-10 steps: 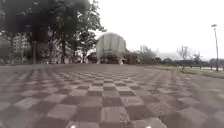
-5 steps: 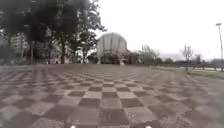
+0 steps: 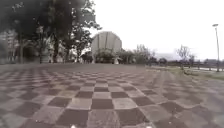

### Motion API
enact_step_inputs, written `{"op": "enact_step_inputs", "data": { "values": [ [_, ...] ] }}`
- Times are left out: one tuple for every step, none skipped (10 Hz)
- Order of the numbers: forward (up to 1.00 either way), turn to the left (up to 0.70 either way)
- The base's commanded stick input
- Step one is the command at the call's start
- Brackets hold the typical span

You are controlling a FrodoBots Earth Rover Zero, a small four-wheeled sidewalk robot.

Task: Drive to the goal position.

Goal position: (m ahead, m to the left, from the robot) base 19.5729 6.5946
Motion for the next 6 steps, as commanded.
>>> {"op": "enact_step_inputs", "data": {
  "values": [
    [0.85, 0.0],
    [0.85, 0.0],
    [0.85, 0.0],
    [0.85, 0.0],
    [0.85, 0.0],
    [0.85, 0.0]
  ]
}}
